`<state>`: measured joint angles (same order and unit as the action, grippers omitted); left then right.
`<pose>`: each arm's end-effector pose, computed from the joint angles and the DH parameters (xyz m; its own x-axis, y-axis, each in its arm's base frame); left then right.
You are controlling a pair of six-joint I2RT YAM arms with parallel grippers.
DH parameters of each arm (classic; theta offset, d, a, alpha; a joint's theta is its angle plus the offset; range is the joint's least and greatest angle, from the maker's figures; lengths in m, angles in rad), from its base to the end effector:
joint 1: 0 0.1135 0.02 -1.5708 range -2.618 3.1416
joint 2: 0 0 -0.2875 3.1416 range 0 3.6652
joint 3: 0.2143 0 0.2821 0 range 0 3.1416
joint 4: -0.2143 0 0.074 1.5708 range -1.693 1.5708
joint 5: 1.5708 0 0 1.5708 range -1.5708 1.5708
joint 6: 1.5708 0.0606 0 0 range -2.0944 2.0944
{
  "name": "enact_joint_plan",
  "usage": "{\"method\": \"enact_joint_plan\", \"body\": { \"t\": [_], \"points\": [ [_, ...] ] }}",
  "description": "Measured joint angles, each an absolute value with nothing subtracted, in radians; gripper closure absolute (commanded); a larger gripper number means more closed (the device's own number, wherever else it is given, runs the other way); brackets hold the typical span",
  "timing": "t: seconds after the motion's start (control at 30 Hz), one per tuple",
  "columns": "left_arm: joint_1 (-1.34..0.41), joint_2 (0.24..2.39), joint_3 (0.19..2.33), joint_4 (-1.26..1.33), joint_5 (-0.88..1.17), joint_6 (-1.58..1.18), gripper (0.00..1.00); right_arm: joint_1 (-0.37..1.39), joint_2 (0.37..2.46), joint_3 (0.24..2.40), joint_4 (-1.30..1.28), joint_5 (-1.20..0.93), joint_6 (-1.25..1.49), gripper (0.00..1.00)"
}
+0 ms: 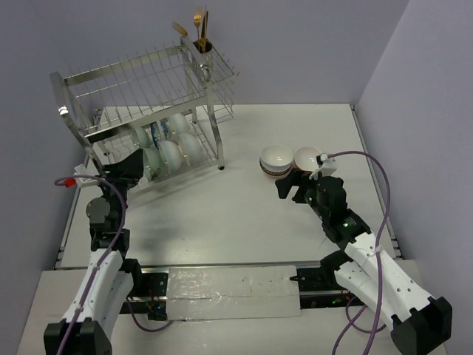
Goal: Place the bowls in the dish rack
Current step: Pick up the bowl from the bowl.
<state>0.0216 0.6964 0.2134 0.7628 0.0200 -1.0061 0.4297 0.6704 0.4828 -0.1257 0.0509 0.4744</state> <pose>0.2008 0.0031 0.2602 0.1498 -0.8415 -0.5190 0.2320 0.5402 -0.8089 0.1874 0.0825 0.2582 -0.4192 0.3097 -0.8534 -0.2030 0.8842 0.4206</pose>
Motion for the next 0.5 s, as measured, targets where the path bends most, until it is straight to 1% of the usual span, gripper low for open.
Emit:
{"method": "enact_joint_plan", "body": {
  "t": [0.1,0.2,0.37,0.5],
  "points": [
    [0.022,0.585,0.271,0.532,0.020,-0.984,0.10,0.429,0.679,0.492,-0.150,0.093,0.478,0.02],
    [0.022,0.522,0.347,0.301,0.032,-0.947,0.08,0.429,0.720,0.528,-0.195,0.142,0.487,0.02],
    [0.020,0.526,0.464,-0.033,0.084,-0.842,0.05,0.421,0.812,0.638,-0.281,0.222,0.512,0.03],
    [0.020,0.550,0.520,-0.233,0.119,-0.734,0.04,0.375,0.897,0.733,-0.340,0.269,0.527,0.04]
  ]
}}
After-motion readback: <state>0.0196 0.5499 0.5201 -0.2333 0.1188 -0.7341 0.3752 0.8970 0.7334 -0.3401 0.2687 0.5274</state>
